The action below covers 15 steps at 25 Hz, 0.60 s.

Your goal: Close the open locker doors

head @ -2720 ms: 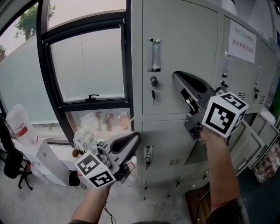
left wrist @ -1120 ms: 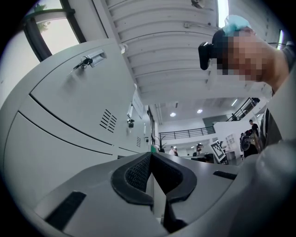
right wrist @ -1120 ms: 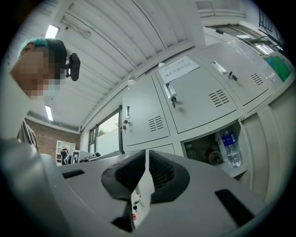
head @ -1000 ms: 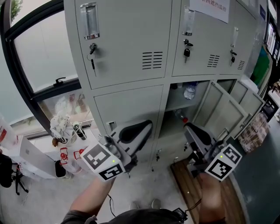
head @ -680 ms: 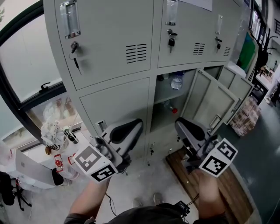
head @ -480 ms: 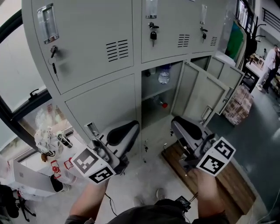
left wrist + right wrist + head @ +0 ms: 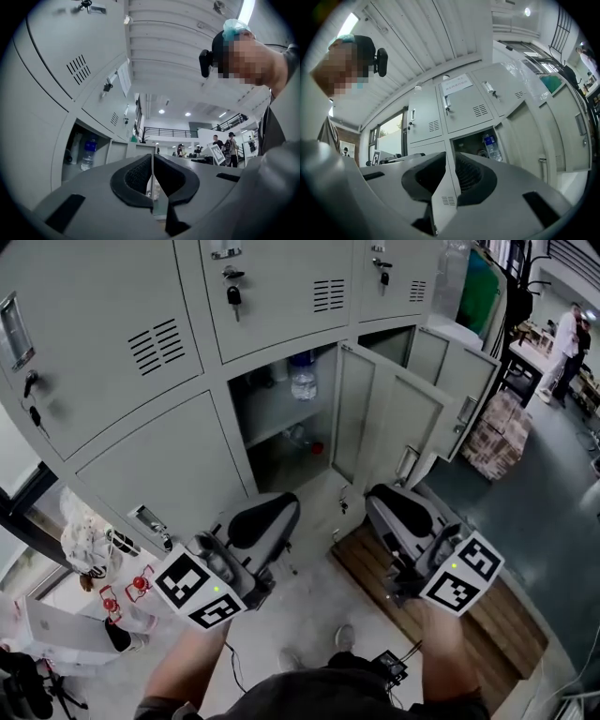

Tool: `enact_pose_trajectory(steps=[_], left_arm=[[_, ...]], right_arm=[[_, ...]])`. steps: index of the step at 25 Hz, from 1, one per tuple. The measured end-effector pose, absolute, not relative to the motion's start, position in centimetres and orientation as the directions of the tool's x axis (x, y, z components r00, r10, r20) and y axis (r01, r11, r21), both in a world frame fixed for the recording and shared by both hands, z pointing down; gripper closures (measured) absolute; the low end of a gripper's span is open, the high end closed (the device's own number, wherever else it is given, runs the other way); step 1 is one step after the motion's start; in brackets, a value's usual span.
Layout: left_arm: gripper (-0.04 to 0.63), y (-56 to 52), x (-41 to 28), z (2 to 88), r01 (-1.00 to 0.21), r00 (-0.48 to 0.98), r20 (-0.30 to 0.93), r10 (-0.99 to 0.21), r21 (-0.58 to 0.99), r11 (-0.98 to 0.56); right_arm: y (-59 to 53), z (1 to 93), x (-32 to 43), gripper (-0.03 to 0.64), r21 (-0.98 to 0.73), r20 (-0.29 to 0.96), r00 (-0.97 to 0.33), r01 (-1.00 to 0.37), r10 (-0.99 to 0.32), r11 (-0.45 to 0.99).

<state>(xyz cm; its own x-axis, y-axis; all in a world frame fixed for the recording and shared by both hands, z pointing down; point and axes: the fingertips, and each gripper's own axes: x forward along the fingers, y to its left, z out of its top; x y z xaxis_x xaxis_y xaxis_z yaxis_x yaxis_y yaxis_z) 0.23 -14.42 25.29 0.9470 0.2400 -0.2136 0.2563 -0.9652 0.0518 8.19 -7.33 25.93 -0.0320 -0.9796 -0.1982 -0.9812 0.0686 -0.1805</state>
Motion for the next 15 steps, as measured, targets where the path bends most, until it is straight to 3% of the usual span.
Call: enact_pose_trajectory(steps=[15], left_arm=[[0.584, -8.8, 12.7, 28.8, 0.298, 0.946, -0.161, 0.281, 0.095, -0.950]], right_arm=[[-1.3, 30.5, 20.4, 0.588, -0.246, -0.155, 0.027, -0.969, -0.987, 0.013]])
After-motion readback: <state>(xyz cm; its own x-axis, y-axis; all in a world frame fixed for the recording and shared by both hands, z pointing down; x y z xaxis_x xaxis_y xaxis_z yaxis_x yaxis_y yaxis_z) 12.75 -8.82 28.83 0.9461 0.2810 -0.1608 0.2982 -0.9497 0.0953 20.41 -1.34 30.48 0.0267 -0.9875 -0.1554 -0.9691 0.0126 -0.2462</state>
